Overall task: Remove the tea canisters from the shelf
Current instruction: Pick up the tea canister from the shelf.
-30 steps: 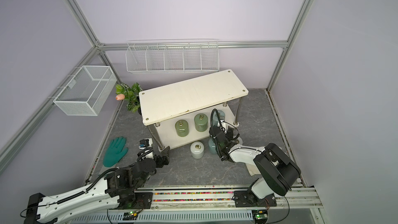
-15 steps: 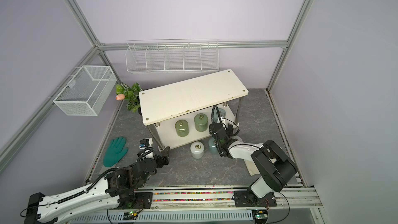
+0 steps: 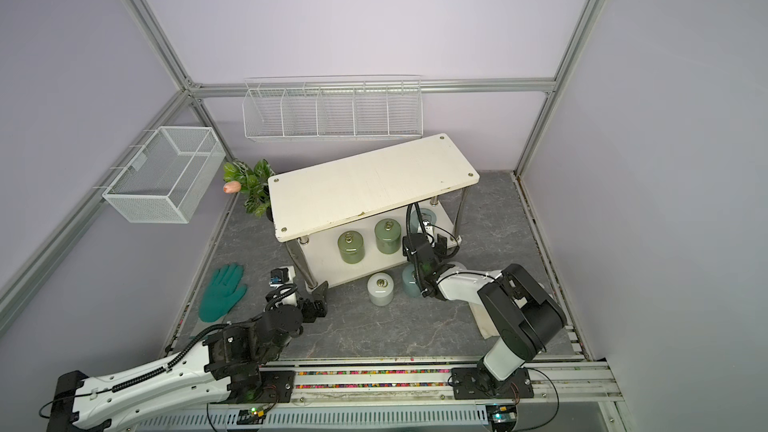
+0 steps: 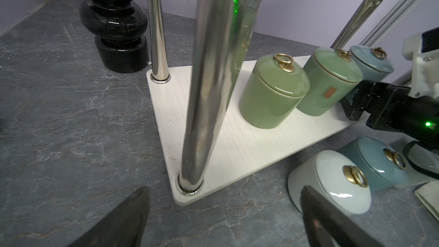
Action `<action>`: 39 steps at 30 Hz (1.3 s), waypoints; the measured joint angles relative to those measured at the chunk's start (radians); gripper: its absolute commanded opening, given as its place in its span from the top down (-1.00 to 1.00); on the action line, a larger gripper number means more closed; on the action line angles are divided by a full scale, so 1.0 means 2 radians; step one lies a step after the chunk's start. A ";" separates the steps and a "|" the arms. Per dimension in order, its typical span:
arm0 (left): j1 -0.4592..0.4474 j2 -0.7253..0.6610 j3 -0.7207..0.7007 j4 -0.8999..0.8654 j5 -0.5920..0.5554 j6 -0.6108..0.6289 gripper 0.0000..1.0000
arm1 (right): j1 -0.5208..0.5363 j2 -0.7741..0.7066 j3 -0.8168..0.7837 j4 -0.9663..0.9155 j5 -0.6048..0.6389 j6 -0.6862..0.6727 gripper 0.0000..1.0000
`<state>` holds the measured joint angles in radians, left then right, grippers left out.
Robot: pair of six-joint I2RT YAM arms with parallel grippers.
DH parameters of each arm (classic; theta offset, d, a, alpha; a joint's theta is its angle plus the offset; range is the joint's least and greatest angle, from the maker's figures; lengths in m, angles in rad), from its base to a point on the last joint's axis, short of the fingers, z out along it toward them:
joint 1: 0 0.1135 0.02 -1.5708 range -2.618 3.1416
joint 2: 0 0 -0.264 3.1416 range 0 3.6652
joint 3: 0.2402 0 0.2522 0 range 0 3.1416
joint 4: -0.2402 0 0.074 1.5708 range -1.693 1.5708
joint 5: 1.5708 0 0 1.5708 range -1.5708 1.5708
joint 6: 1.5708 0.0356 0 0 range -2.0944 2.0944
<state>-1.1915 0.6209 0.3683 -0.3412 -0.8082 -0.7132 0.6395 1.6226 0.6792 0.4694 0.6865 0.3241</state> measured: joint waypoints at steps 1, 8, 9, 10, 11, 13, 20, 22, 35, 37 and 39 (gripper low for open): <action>0.000 0.000 0.000 0.000 0.000 0.000 -0.99 | -0.001 0.003 0.002 0.000 0.000 -0.002 -0.78; 0.000 -0.004 0.000 0.000 -0.003 0.000 -0.99 | -0.005 0.018 0.006 0.022 0.000 -0.009 -0.78; 0.000 -0.004 0.000 0.000 -0.003 0.000 -0.99 | -0.005 0.022 0.006 0.027 0.000 -0.009 -0.78; 0.000 -0.004 0.000 0.000 -0.003 0.000 -0.99 | -0.006 0.025 0.006 0.032 0.001 -0.010 -0.78; 0.000 -0.004 0.000 0.000 -0.003 0.000 -0.99 | -0.006 0.029 0.006 0.036 0.001 -0.011 -0.78; 0.000 -0.004 0.000 0.000 -0.003 0.000 -0.99 | -0.007 0.036 0.006 0.046 0.002 -0.013 -0.78; 0.000 -0.007 -0.001 -0.001 -0.003 0.000 -0.99 | -0.008 0.051 0.007 0.070 0.006 -0.019 -0.78; 0.000 -0.007 -0.001 -0.001 -0.003 0.000 -0.99 | -0.008 0.052 0.007 0.074 0.007 -0.020 -0.78; 0.000 -0.013 -0.010 -0.003 -0.004 0.000 -0.99 | -0.015 0.058 0.042 0.067 0.016 -0.022 -0.78; 0.000 -0.015 -0.014 -0.003 -0.006 0.000 -0.99 | -0.015 0.063 0.046 0.064 0.017 -0.022 -0.78; 0.000 -0.019 -0.017 -0.004 -0.007 -0.001 -0.99 | -0.015 0.066 0.048 0.059 0.019 -0.022 -0.82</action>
<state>-1.1915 0.5827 0.3344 -0.3496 -0.8230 -0.7147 0.6098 1.7538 0.7761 0.5880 0.7238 0.2802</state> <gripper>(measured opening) 0.996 0.895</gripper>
